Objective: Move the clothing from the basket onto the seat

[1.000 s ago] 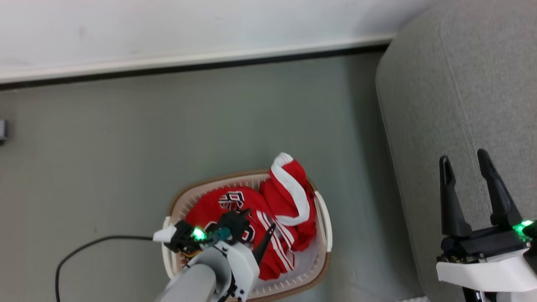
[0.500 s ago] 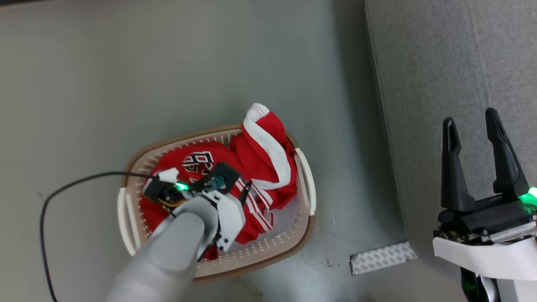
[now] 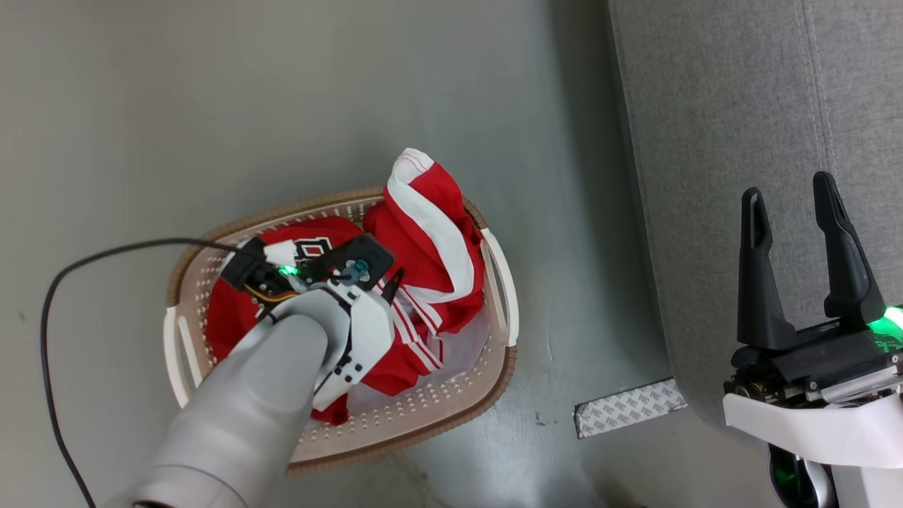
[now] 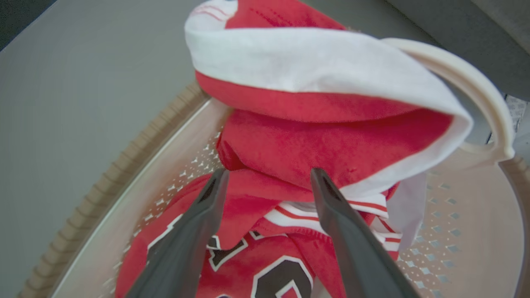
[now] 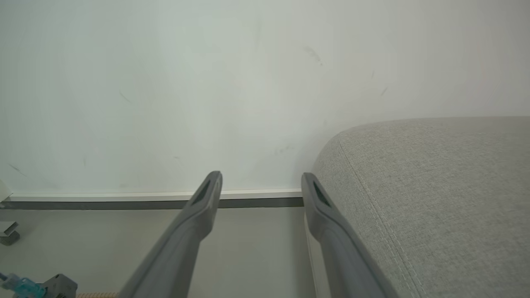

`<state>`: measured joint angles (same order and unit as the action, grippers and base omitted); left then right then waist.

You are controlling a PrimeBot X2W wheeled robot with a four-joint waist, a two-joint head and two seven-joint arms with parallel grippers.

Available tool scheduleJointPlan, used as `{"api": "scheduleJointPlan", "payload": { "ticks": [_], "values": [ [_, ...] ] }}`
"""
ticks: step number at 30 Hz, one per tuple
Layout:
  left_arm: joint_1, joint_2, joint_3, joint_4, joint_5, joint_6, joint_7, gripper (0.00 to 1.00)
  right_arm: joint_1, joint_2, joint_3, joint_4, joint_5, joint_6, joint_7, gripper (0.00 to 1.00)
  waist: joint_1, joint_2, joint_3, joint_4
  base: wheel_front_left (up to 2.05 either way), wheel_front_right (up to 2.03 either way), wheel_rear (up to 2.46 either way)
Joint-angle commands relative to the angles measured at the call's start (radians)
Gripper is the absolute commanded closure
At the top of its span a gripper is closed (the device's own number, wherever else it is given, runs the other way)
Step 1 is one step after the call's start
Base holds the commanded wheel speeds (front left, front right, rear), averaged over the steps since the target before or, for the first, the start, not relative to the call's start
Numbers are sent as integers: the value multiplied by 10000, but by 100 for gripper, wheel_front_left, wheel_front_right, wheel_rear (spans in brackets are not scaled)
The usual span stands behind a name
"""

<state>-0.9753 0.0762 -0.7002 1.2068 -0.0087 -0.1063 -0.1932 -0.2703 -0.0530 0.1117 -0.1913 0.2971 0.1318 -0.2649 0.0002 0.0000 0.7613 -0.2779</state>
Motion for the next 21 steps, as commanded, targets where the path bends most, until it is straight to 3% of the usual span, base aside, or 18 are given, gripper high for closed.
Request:
{"api": "scheduleJointPlan", "payload": {
  "ticks": [1,21],
  "values": [
    [-131,76,-28,77,37,-61,66,0,-157,20,11,21,25,-21,7,0,-2,0,68,-25,0,0,0],
    [-978,-56,-1168,441,-1151,-245,499,0,-371,30,322,41,48,-21,7,0,-2,0,1067,-247,0,0,0]
  ]
}}
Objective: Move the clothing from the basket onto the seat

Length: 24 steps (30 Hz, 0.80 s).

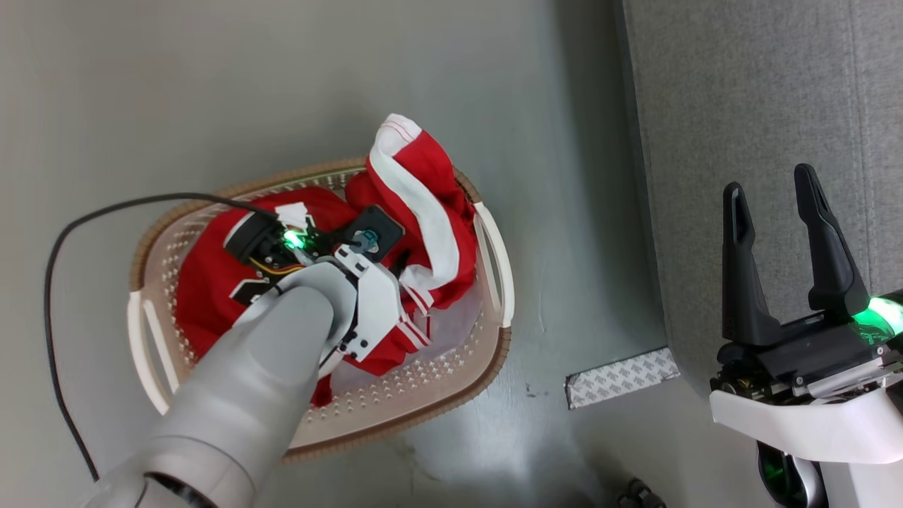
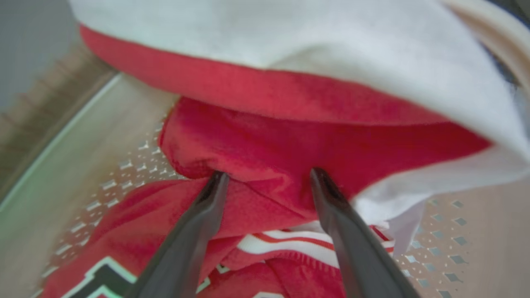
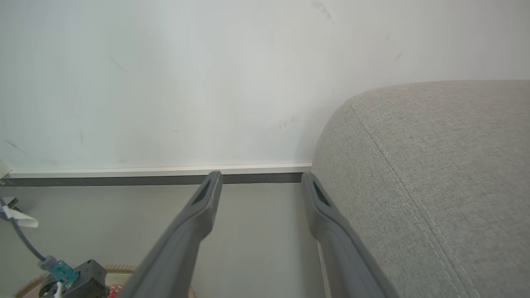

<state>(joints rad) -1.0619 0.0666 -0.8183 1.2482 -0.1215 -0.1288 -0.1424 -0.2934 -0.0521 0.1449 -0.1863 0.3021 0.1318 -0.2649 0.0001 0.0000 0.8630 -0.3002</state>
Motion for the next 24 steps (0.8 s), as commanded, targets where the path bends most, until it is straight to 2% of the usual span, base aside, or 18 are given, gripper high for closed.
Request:
{"api": "scheduleJointPlan", "payload": {
  "ticks": [1,18,19,20,21,22,24],
  "values": [
    [-185,71,-32,40,-84,-21,13,0,-145,21,-7,-19,-6,-21,7,0,-1,0,120,-39,0,0,0],
    [-838,350,-1062,267,-273,-22,540,0,-290,22,43,-164,-77,-21,7,0,-1,0,906,-115,0,0,0],
    [-851,360,-1128,276,-282,-23,573,18,-296,21,39,-164,-74,-21,7,0,-1,0,933,-123,0,0,0],
    [-867,377,-1177,282,-297,-23,581,52,-302,21,39,-168,-71,-21,7,0,-1,0,957,-133,0,0,0],
    [-866,382,-1239,288,-320,-22,621,72,-305,21,41,-172,-63,-21,7,0,-1,0,976,-146,0,0,0],
    [-865,375,-1280,291,-377,-22,604,99,-304,21,31,-173,-53,-21,7,0,-1,0,991,-153,0,0,0],
    [-874,343,-1276,292,-539,-22,526,100,-301,21,-11,-160,-48,-21,7,0,-1,0,1001,-137,0,0,0]
  ]
}}
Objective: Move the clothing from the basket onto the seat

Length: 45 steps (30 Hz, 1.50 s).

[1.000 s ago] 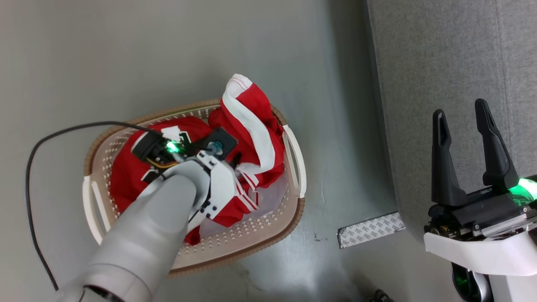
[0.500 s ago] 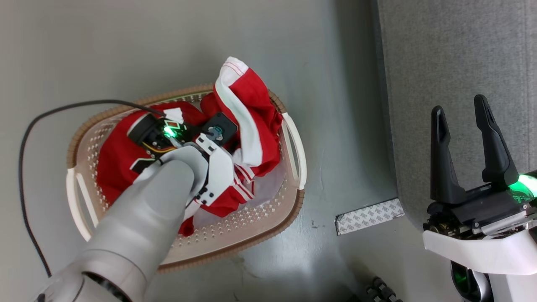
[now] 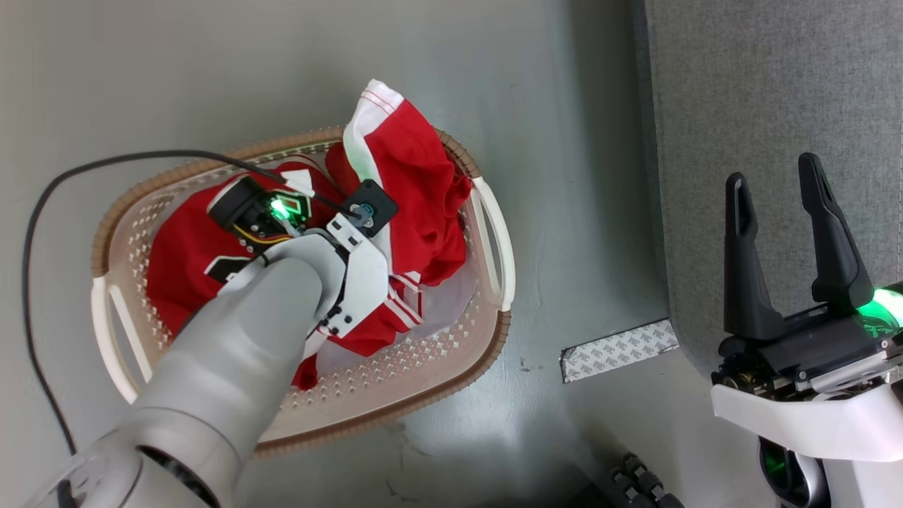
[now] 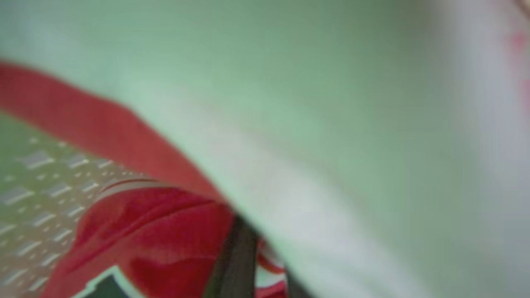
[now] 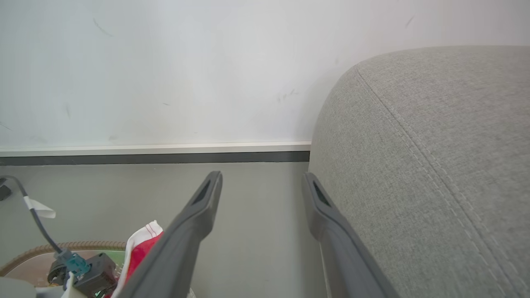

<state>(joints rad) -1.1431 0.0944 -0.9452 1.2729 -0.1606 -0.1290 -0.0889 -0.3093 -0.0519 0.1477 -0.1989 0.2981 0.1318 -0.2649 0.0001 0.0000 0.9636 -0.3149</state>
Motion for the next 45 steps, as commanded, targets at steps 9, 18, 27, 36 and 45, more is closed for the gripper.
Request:
{"api": "scheduleJointPlan", "payload": {
  "ticks": [9,18,27,36,45],
  "values": [
    [671,-281,266,-592,-1485,-8,-1060,100,-117,12,-327,272,-100,-21,7,0,-1,0,-816,546,0,0,0],
    [2273,-411,49,-2142,-3294,-10,-1681,100,605,-170,-884,768,-245,-21,7,0,-1,0,-2852,1555,0,0,0],
    [4080,-414,408,-3909,-4871,-10,-1763,100,1516,-396,-983,1247,-194,-21,7,0,-1,0,-5005,2245,0,0,0],
    [5930,-222,1594,-5743,-5268,12,-1763,100,2492,-451,-922,1638,-65,-21,7,0,-1,0,-6959,2770,0,0,0],
    [7441,74,2362,-7494,-4983,285,-1765,100,3336,-450,-834,1884,13,-21,7,0,-1,0,-8464,3109,0,0,0]
  ]
}}
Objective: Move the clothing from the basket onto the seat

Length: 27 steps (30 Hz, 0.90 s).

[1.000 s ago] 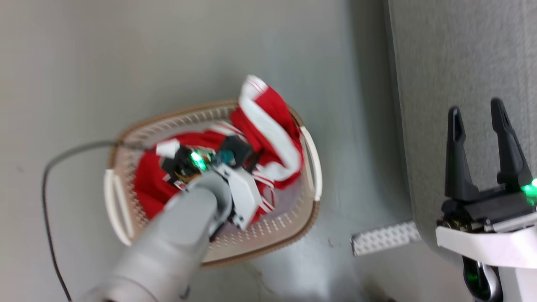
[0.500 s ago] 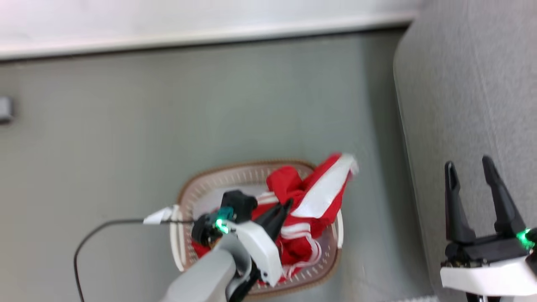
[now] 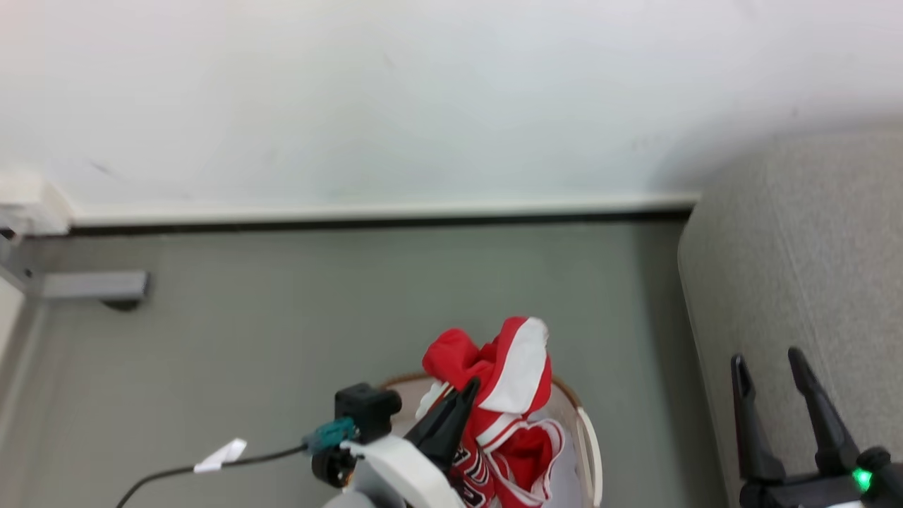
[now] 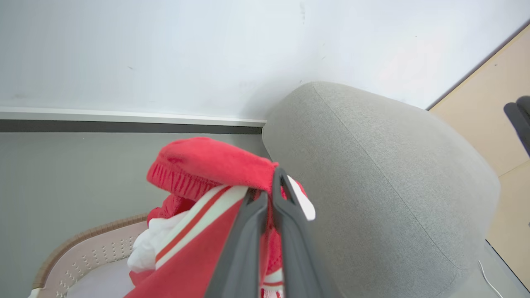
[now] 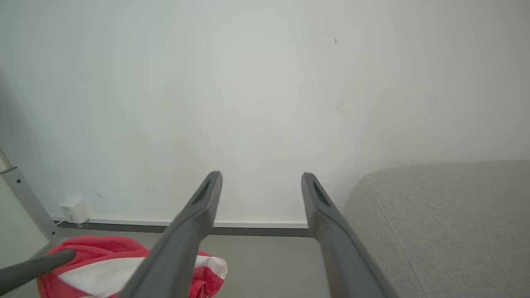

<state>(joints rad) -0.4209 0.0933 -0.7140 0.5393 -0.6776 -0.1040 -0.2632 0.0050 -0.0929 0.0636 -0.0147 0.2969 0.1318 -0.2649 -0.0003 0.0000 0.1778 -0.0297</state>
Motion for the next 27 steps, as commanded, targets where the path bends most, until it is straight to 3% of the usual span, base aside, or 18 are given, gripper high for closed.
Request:
{"api": "scheduleJointPlan", "payload": {
  "ticks": [1,7,19,27],
  "values": [
    [220,85,50,-158,187,36,-22,100,193,-40,8,41,24,-21,7,0,3,0,-605,258,0,0,0],
    [1188,405,264,-1132,4,429,4,100,903,-18,25,206,110,-21,7,0,3,0,-1744,279,0,0,0],
    [1988,1350,792,-2952,-190,1343,316,100,1716,-57,-81,353,57,-21,8,0,3,0,-2673,85,0,0,0],
    [1908,1731,942,-3748,-108,1664,599,100,1910,-23,-80,379,0,-21,8,0,3,0,-3005,102,0,0,0]
  ]
}}
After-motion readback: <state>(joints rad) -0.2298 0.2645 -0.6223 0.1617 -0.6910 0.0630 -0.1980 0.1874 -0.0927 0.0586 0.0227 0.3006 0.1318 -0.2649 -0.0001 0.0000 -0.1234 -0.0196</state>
